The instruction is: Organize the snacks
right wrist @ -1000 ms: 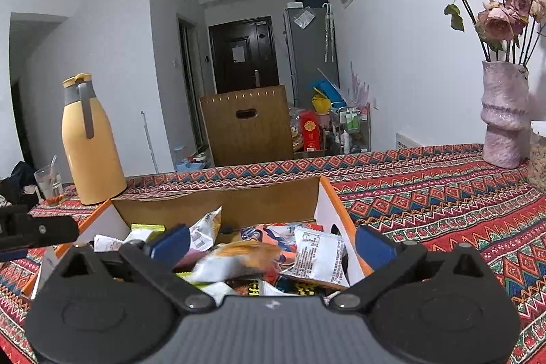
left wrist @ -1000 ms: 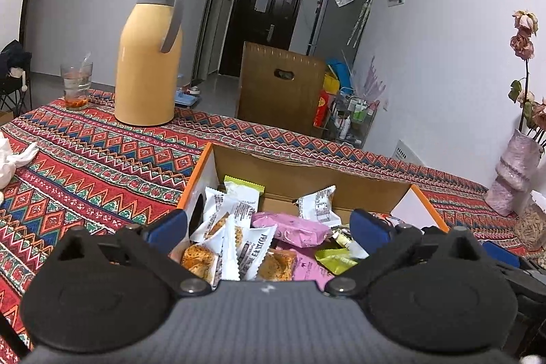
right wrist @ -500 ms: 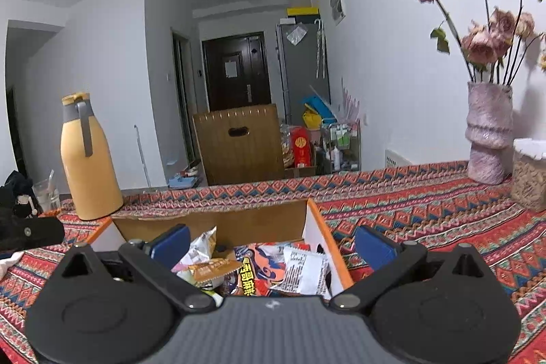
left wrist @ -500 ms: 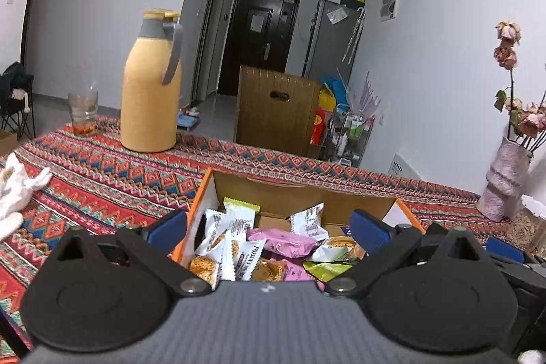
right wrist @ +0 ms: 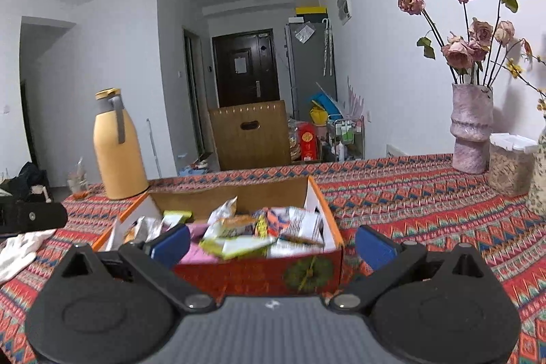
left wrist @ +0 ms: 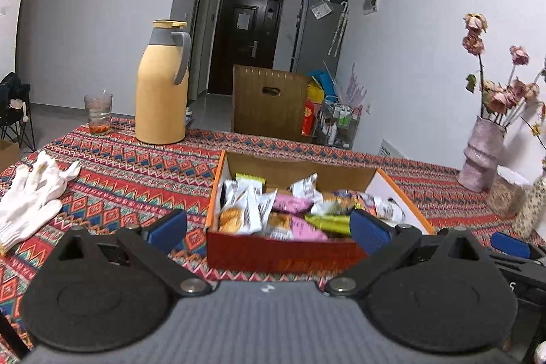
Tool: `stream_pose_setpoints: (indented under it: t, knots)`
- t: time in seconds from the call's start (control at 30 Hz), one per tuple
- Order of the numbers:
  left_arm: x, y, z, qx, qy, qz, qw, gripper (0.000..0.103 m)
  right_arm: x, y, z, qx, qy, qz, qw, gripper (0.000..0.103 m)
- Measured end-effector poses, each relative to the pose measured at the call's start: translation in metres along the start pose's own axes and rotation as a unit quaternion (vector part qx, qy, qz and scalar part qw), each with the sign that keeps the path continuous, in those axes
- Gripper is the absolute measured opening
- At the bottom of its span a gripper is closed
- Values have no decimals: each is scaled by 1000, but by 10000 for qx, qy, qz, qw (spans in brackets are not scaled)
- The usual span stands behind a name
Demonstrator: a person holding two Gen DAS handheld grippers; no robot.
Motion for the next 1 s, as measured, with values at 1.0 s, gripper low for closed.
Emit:
stream_pose_setpoints:
  t: [1.0]
  knots:
    - [25, -101, -28, 1138, -231, 93, 9932, 103, -5, -89, -50, 1048, 266, -131, 9940, 103]
Point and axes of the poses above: each gripper's, at about its wrist camera, not at the fingertips, and z roughly the way its jaws point, x to its left, y to its top, the point moved 5 cm from there along z, roughly the way its jaws point, and after that the axes turned 9 degrees about -y, right-handed, at the moved point
